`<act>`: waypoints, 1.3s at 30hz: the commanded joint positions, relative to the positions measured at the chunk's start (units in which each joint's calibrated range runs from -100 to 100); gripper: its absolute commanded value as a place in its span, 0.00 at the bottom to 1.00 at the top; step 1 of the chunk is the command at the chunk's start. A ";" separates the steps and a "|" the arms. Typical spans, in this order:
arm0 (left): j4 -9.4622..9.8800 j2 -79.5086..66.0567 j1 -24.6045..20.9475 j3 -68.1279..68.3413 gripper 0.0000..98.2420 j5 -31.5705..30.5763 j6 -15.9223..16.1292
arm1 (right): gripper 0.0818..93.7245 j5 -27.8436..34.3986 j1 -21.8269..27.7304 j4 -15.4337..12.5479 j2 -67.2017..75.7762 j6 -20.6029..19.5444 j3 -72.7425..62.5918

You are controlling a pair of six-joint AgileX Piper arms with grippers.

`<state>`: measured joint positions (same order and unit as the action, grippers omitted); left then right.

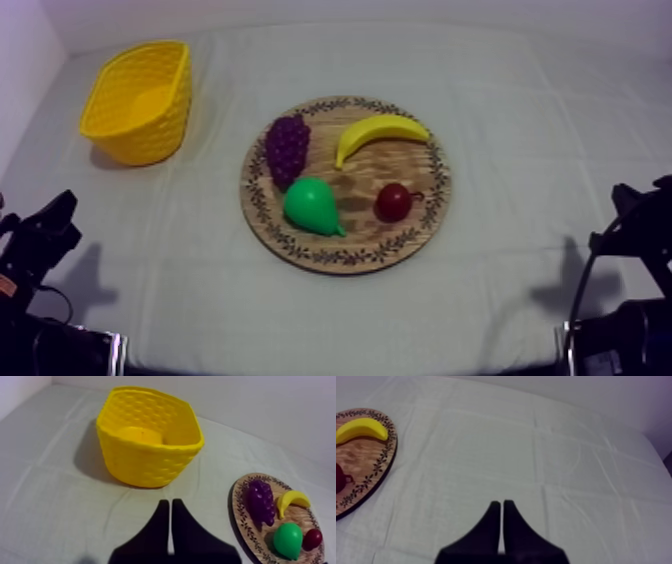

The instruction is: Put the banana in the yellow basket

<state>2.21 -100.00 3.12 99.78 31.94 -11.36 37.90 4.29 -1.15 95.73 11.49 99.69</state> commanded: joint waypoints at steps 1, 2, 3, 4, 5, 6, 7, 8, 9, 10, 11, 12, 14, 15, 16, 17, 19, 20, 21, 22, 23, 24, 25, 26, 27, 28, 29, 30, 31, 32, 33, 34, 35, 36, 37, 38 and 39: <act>-0.14 0.00 0.03 -1.56 0.00 6.54 5.72 | 0.00 0.00 0.00 0.01 0.02 -0.04 -0.03; -0.14 0.00 0.03 -1.56 0.00 6.54 5.72 | 0.00 0.00 0.00 0.01 0.02 -0.04 -0.03; -0.14 0.00 0.03 -1.56 0.00 6.54 5.70 | 0.00 0.00 0.00 0.01 0.02 -0.04 -0.03; -0.14 0.00 0.03 -1.56 0.00 6.54 5.68 | 0.00 0.00 0.00 0.01 0.02 -0.04 -0.03; -0.14 0.00 0.03 -1.56 0.00 6.54 5.66 | 0.00 0.00 0.00 0.01 0.02 -0.04 -0.03; -0.14 0.00 0.03 -1.56 0.00 6.54 5.65 | 0.00 0.00 0.00 0.01 0.02 -0.04 -0.03; -0.14 0.00 0.03 -1.56 0.00 6.54 5.64 | 0.00 0.00 0.00 0.01 0.02 -0.04 -0.03; -0.14 0.00 0.03 -1.56 0.00 6.54 5.63 | 0.00 0.00 0.00 0.01 0.02 -0.04 -0.03; -0.14 0.00 0.03 -1.56 0.00 6.54 5.64 | 0.00 0.00 0.00 0.01 0.02 -0.04 -0.03; -0.14 0.00 0.03 -1.56 0.00 6.54 5.69 | 0.00 0.00 0.00 0.01 0.02 -0.04 -0.03; -0.14 0.00 0.03 -1.56 0.00 6.54 5.74 | 0.00 0.00 0.00 0.01 0.02 -0.04 -0.03; -0.14 0.00 0.03 -1.56 0.00 6.54 5.79 | 0.00 0.00 0.00 0.01 0.02 -0.04 -0.03; -0.14 0.00 0.03 -1.56 0.00 6.54 5.96 | 0.00 0.00 0.00 0.01 0.02 -0.04 -0.03; -0.14 0.00 0.03 -1.56 0.00 6.54 6.02 | 0.00 0.00 0.00 0.01 0.02 -0.04 -0.03; -0.14 0.00 0.03 -1.56 0.00 6.54 6.06 | 0.00 0.00 0.00 0.01 0.02 -0.04 -0.03; -0.14 0.00 0.03 -1.56 0.00 6.54 6.09 | 0.00 0.00 0.00 0.01 0.02 -0.04 -0.03; -0.14 0.00 0.03 -1.56 0.00 6.54 6.11 | 0.00 0.00 0.00 0.01 0.02 -0.04 -0.03; -0.14 0.00 0.03 -1.56 0.00 6.54 6.11 | 0.00 0.00 0.00 0.01 0.02 -0.04 -0.03; -0.14 0.00 0.03 -1.56 0.00 6.54 6.11 | 0.00 0.00 0.00 0.01 0.02 -0.04 -0.03; -0.14 0.00 0.03 -1.56 0.00 6.54 6.11 | 0.00 0.00 0.00 0.01 0.02 -0.04 -0.03; -0.14 0.00 0.03 -1.56 0.00 6.54 6.11 | 0.00 0.00 0.00 0.01 0.02 -0.04 -0.03; -0.14 0.00 0.03 -1.56 0.00 6.45 6.11 | 0.00 0.00 0.00 0.01 0.02 -0.04 -0.03; -0.14 0.00 0.03 -1.49 0.00 6.18 6.11 | 0.00 0.00 0.00 0.01 0.02 -0.04 -0.03; -0.14 0.00 0.05 -1.38 0.00 5.73 6.12 | 0.00 0.00 0.00 0.01 0.02 -0.04 -0.03; -0.15 0.00 0.09 -1.20 0.00 5.08 6.15 | 0.00 0.00 0.00 0.01 0.02 -0.04 -0.03; -0.18 0.00 0.14 -1.01 0.00 4.35 6.19 | 0.00 0.00 0.00 0.01 0.02 -0.04 -0.03; -0.22 0.03 0.19 -0.80 0.00 3.58 6.24 | 0.00 0.00 0.00 0.01 0.02 -0.04 -0.03; -0.31 0.15 0.25 -0.63 0.00 2.77 6.39 | 0.00 0.00 0.00 0.01 0.02 -0.04 -0.03; -0.39 0.47 0.36 -0.54 0.00 1.93 6.55 | 0.00 0.00 0.00 0.01 0.02 -0.04 -0.03; -0.45 1.00 0.48 -0.61 0.00 1.16 6.73 | 0.00 0.00 0.00 0.01 0.02 -0.04 -0.03; -0.49 1.63 0.60 -0.93 0.00 0.59 6.95 | 0.00 0.00 0.00 0.01 0.02 -0.04 -0.03; -0.51 2.33 0.71 -1.52 0.00 0.19 7.21 | 0.00 0.00 0.00 0.01 0.02 -0.04 -0.03; -0.53 3.10 0.81 -2.40 0.00 -0.09 7.47 | 0.00 0.00 0.00 0.01 0.02 -0.04 -0.03; -0.55 4.03 0.90 -3.52 0.00 -0.29 7.75 | 0.00 0.00 0.00 0.01 0.02 -0.04 -0.03; -0.55 5.15 1.01 -4.94 0.00 -0.42 8.06 | 0.00 0.00 0.00 0.01 0.02 -0.04 -0.03; -0.56 6.53 1.15 -6.57 0.00 -0.52 8.40 | 0.00 0.00 0.00 0.01 0.02 -0.04 -0.03; -0.57 8.11 1.40 -8.45 0.00 -0.58 8.76 | 0.00 0.00 0.00 0.01 0.02 -0.04 -0.03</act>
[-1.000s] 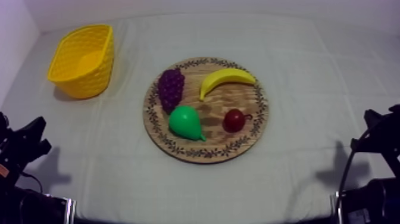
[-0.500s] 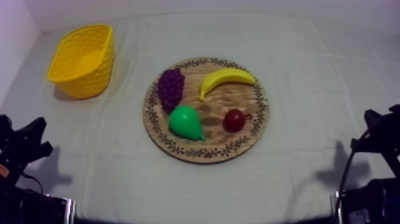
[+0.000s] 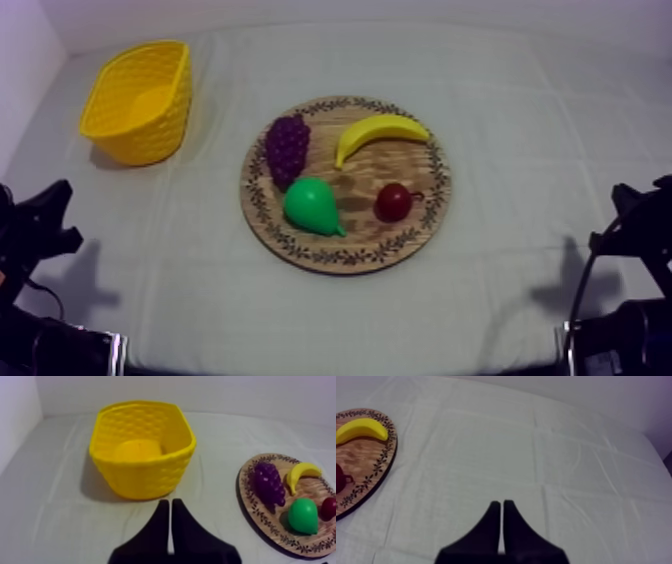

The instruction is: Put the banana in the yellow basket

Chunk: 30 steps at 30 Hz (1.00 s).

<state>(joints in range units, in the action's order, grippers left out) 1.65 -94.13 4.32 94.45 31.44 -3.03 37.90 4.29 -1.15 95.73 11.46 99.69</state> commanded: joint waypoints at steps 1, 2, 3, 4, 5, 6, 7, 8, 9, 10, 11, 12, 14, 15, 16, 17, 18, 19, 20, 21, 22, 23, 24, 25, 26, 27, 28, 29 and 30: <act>0.07 3.95 0.59 -5.18 0.00 -0.12 0.77 | 0.00 0.00 0.00 0.01 0.02 -0.01 -0.03; 0.13 5.79 1.09 -7.38 0.00 -0.16 1.17 | 0.00 0.00 0.00 0.01 0.02 -0.01 -0.03; 0.29 7.69 1.65 -9.66 0.00 -0.18 1.52 | 0.00 0.00 0.00 0.01 0.02 -0.01 -0.03; 0.67 9.67 2.26 -12.00 0.00 -0.20 1.66 | 0.00 0.00 0.00 0.01 0.02 -0.01 -0.03; 1.18 11.68 2.92 -14.30 0.00 -0.26 1.65 | 0.00 0.00 0.00 0.01 0.02 -0.01 -0.03; 1.82 13.73 3.65 -16.51 0.00 -0.40 1.50 | 0.00 0.00 0.00 0.01 0.02 -0.01 -0.03; 2.53 15.84 4.46 -18.60 0.00 -0.61 1.26 | 0.00 0.00 0.00 0.01 0.02 -0.01 -0.03; 3.22 17.91 5.34 -20.53 0.00 -0.91 1.02 | 0.00 0.00 0.00 0.01 0.02 -0.01 -0.03; 3.89 19.98 6.27 -22.31 0.00 -1.32 0.78 | 0.00 0.00 0.00 0.01 0.02 -0.01 -0.03; 4.59 21.95 7.28 -23.90 0.00 -1.87 0.48 | 0.00 0.00 0.00 0.01 0.02 -0.01 -0.03; 5.31 23.87 8.30 -25.28 0.00 -2.57 0.12 | 0.00 0.00 0.00 0.01 0.02 -0.01 -0.03; 5.87 25.80 9.33 -26.47 0.00 -3.42 -0.14 | 0.00 0.00 0.00 0.01 0.02 -0.01 -0.03; 6.57 29.80 11.18 -28.35 0.00 -5.64 -0.45 | 0.00 0.00 0.00 0.01 0.02 -0.01 -0.03; 6.78 31.82 11.97 -29.06 0.00 -6.96 -0.56 | 0.00 0.00 0.00 0.01 0.02 -0.01 -0.03; 6.92 33.85 12.70 -29.66 0.00 -8.36 -0.66 | 0.00 0.00 0.00 0.01 0.02 -0.01 -0.03; 7.03 35.87 13.43 -30.21 0.00 -9.79 -0.73 | 0.00 0.00 0.00 0.01 0.02 -0.01 -0.03; 7.10 37.90 14.13 -30.73 0.00 -11.12 -0.79 | 0.00 0.00 0.00 0.01 0.02 -0.01 -0.03; 7.15 39.90 14.82 -31.30 0.00 -12.30 -0.84 | 0.00 0.00 0.00 0.01 0.02 -0.01 -0.03; 7.18 41.83 15.49 -31.90 0.00 -13.24 -0.89 | 0.00 0.00 0.00 0.01 0.02 -0.01 -0.03; 7.21 43.73 16.16 -32.58 0.00 -13.93 -0.93 | 0.00 0.00 0.00 0.01 0.02 -0.01 -0.03; 7.22 45.55 16.80 -33.33 0.00 -14.41 -0.98 | 0.00 0.00 0.00 0.01 0.02 -0.01 -0.03; 7.24 47.32 17.45 -34.09 0.00 -14.75 -1.03 | 0.00 0.00 0.00 0.01 0.02 -0.01 -0.03; 7.26 49.05 18.12 -34.89 0.00 -14.98 -1.08 | 0.00 0.00 0.00 0.01 0.02 -0.01 -0.03; 7.29 50.69 18.80 -35.71 0.00 -15.15 -1.12 | 0.00 0.00 0.00 0.01 0.02 -0.01 -0.03; 7.36 52.34 19.46 -36.59 0.00 -15.26 -1.18 | 0.00 0.00 0.00 0.01 0.02 -0.01 -0.03; 7.40 53.96 20.07 -37.54 0.00 -15.34 -1.23 | 0.00 0.00 0.00 0.01 0.02 -0.01 -0.03; 7.43 55.55 20.62 -38.54 0.00 -15.40 -1.25 | 0.00 0.00 0.00 0.01 0.02 -0.01 -0.03; 7.46 57.16 21.14 -39.61 0.00 -15.41 -1.25 | 0.00 0.00 0.00 0.01 0.02 -0.01 -0.03; 7.47 58.75 21.64 -40.76 0.01 -15.28 -1.25 | 0.00 0.00 0.00 0.01 0.02 -0.01 -0.03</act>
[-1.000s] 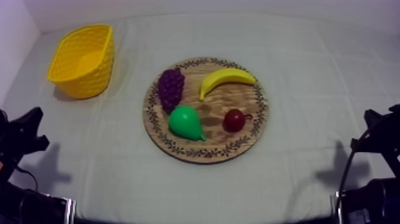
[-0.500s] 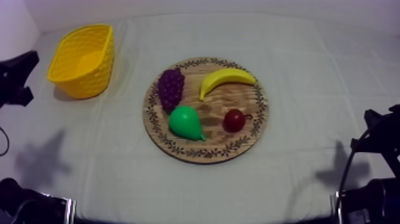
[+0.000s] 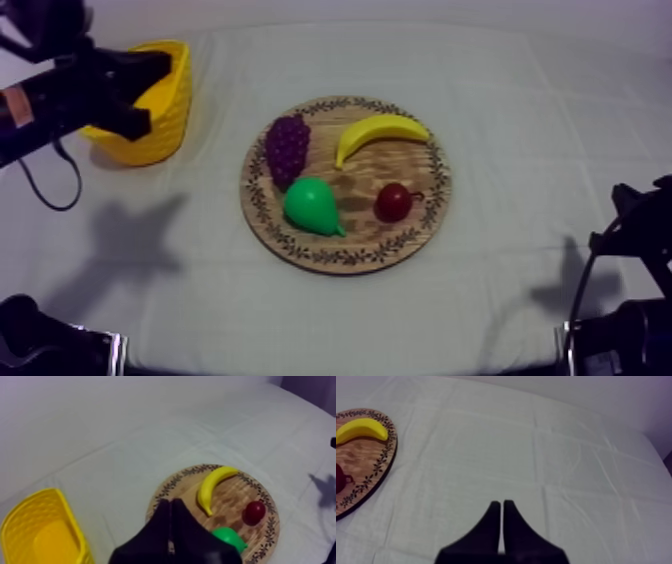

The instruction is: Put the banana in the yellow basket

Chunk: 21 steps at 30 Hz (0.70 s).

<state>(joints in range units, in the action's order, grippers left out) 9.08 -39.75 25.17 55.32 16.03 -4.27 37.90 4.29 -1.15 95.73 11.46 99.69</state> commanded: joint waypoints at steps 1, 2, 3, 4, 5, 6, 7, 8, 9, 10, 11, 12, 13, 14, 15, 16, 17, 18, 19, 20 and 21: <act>0.05 5.95 1.26 -2.94 0.01 0.53 0.01 | 0.00 0.00 0.00 0.01 0.02 -0.01 -0.03; 0.08 7.54 1.75 -4.39 0.01 1.16 0.03 | 0.00 0.00 0.00 0.01 0.02 -0.01 -0.03; 0.09 9.15 2.18 -5.94 0.01 1.99 0.07 | 0.00 0.00 0.00 0.01 0.02 -0.01 -0.03; 0.10 10.74 2.56 -7.56 0.01 2.91 0.10 | 0.00 0.00 0.00 0.01 0.02 -0.01 -0.03; 0.11 12.35 2.90 -9.17 0.01 3.87 0.17 | 0.00 0.00 0.00 0.01 0.02 -0.01 -0.03; 0.12 13.96 3.20 -10.76 0.01 4.85 0.24 | 0.00 0.00 0.00 0.01 0.02 0.00 -0.03; 0.12 15.58 3.47 -12.38 0.01 5.89 0.30 | 0.00 0.00 0.00 0.01 0.02 0.01 -0.03; 0.12 17.26 3.73 -14.01 0.01 6.95 0.38 | 0.00 0.00 0.00 0.01 0.02 0.02 -0.03; 0.13 18.90 3.91 -15.59 0.01 7.96 0.49 | 0.00 0.00 0.00 0.01 0.02 0.03 -0.03; 0.13 20.54 4.06 -17.13 0.01 8.93 0.60 | 0.00 0.00 0.00 0.01 0.02 0.03 -0.03; 0.13 22.15 4.18 -18.71 0.01 9.93 0.73 | 0.00 0.00 0.00 0.01 0.02 0.03 -0.03; 0.13 23.75 4.27 -20.25 0.01 10.92 0.86 | 0.00 0.00 0.00 0.01 0.02 0.03 -0.03; 0.13 25.33 4.35 -21.77 0.01 11.85 1.00 | 0.00 0.00 0.00 0.01 0.02 0.04 -0.03; 0.13 26.88 4.41 -23.26 0.01 12.75 1.15 | 0.00 0.00 0.00 0.01 0.02 0.04 -0.03; 0.13 28.40 4.45 -24.81 0.01 13.65 1.30 | 0.00 0.00 0.00 0.01 0.02 0.04 -0.03; 0.13 29.93 4.48 -26.40 0.01 14.59 1.48 | 0.00 0.00 0.00 0.01 0.02 0.04 -0.03; 0.13 31.44 4.50 -28.04 0.01 15.57 1.67 | 0.00 0.00 0.00 0.01 0.02 0.04 -0.03; 0.13 32.96 4.51 -29.73 0.01 16.59 1.81 | 0.00 0.00 0.00 0.01 0.02 0.04 -0.03; 0.13 34.47 4.55 -31.48 0.01 17.60 1.94 | 0.00 0.00 0.00 0.01 0.02 0.04 -0.03; 0.11 35.96 4.57 -33.21 0.01 18.62 2.09 | 0.00 0.00 0.00 0.01 0.02 0.04 -0.03; 0.08 37.39 4.61 -34.89 0.01 19.57 2.27 | 0.00 0.00 0.00 0.01 0.02 0.02 -0.03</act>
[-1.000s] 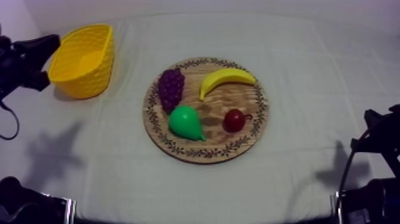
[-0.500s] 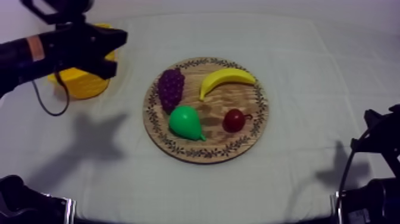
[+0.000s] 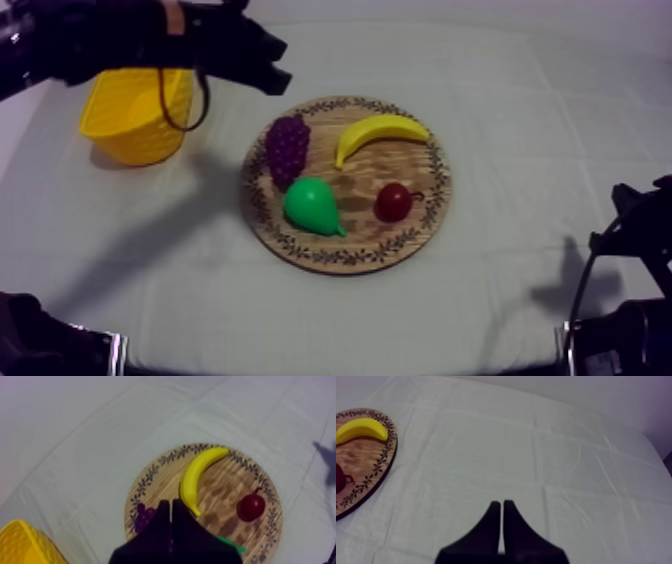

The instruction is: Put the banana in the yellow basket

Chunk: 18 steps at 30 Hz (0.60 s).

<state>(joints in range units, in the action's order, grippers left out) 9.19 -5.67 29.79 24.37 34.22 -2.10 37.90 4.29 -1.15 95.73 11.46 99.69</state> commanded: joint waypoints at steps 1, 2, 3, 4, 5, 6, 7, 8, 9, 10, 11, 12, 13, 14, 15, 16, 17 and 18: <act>-0.11 4.71 0.03 -5.51 0.01 2.28 0.29 | 0.00 0.00 0.00 0.01 0.02 0.02 -0.03; -0.16 6.05 0.11 -6.95 0.01 3.07 0.44 | 0.00 0.00 0.00 0.01 0.02 0.01 -0.03; -0.20 7.37 0.18 -8.26 0.01 3.72 0.58 | 0.00 0.00 0.00 0.01 0.02 0.01 -0.03; -0.22 8.58 0.26 -9.37 0.01 4.22 0.68 | 0.00 0.00 0.00 0.01 0.02 0.01 -0.03; -0.24 9.71 0.33 -10.32 0.01 4.58 0.74 | 0.00 0.00 0.00 0.01 0.02 0.00 -0.03; -0.25 10.76 0.40 -11.12 0.01 4.83 0.79 | 0.00 0.00 0.00 0.01 0.02 0.00 -0.03; -0.26 11.70 0.48 -11.81 0.01 5.00 0.81 | 0.00 0.00 0.00 0.01 0.02 0.00 -0.03; -0.27 12.54 0.53 -12.40 0.01 5.12 0.79 | 0.00 0.00 0.00 0.01 0.02 0.00 -0.03; -0.27 13.26 0.56 -12.88 0.01 5.20 0.75 | 0.00 0.00 0.00 0.01 0.02 0.00 -0.03; -0.27 13.87 0.59 -13.31 0.01 5.31 0.69 | 0.00 0.00 0.00 0.01 0.02 0.00 -0.03; -0.29 14.39 0.61 -13.68 0.01 5.46 0.62 | 0.00 0.00 0.00 0.01 0.02 0.00 -0.03; -0.30 14.84 0.64 -14.04 0.01 5.66 0.56 | 0.00 0.00 0.00 0.01 0.02 0.00 -0.03; -0.31 15.21 0.69 -14.36 0.01 5.85 0.53 | 0.00 0.00 0.00 0.01 0.02 0.00 -0.03; -0.32 15.51 0.72 -14.65 0.02 6.06 0.57 | 0.00 0.00 0.00 0.01 0.02 0.00 -0.03; -0.32 15.78 0.76 -14.92 0.02 6.30 0.64 | 0.00 0.00 0.00 0.01 0.02 0.00 -0.03; -0.32 15.99 0.79 -15.18 0.03 6.66 0.69 | 0.00 0.00 0.00 0.01 0.02 0.00 -0.03; -0.32 16.17 0.79 -15.42 0.06 7.11 0.71 | 0.00 0.00 0.00 0.01 0.02 0.00 -0.03; -0.33 16.31 0.77 -15.66 0.12 7.64 0.66 | 0.00 0.00 0.00 0.01 0.02 0.00 -0.03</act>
<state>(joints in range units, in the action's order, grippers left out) 8.88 10.62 30.58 8.87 41.34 -1.42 37.90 4.29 -1.15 95.73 11.46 99.69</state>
